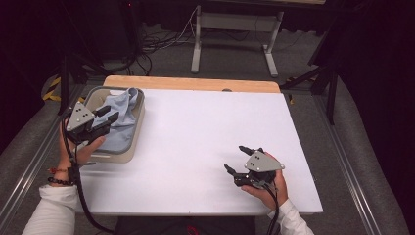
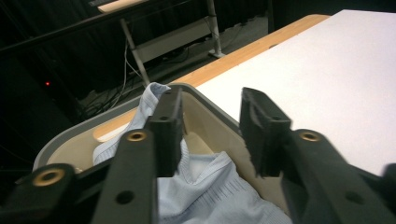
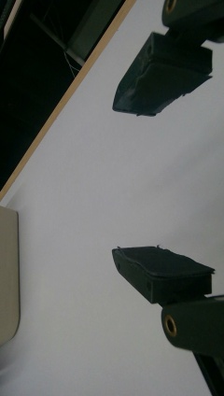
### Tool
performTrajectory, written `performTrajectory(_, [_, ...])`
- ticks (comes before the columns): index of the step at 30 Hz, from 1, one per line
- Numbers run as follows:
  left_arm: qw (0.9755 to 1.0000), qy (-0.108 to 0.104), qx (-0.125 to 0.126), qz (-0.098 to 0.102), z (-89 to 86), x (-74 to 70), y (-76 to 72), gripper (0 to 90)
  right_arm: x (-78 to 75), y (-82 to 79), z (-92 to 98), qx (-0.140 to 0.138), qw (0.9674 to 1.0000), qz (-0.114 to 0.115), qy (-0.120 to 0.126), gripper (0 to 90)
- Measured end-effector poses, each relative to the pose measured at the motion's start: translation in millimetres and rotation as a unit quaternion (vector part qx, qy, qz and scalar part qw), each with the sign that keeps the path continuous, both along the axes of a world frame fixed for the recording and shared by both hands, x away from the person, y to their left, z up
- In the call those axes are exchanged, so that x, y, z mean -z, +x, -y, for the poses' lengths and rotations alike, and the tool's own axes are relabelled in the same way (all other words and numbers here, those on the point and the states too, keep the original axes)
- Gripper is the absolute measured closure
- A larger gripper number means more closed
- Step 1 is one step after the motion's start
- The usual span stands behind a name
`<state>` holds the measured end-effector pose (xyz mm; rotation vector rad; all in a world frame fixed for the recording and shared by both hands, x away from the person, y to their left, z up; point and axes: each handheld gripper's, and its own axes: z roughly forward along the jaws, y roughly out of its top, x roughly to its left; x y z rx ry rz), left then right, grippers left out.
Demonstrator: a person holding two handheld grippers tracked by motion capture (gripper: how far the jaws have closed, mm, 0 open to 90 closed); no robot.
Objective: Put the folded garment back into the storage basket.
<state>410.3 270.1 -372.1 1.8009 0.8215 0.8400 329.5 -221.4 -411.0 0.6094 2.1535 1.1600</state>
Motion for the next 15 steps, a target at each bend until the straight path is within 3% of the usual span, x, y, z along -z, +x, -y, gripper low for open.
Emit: performTrajectory(15, [0.9998,-0.011,0.005,0.017,5.6,0.3,-9.4,38.5,-0.7,-1.3,-1.3,-0.001,1.0,0.005,0.003,24.9])
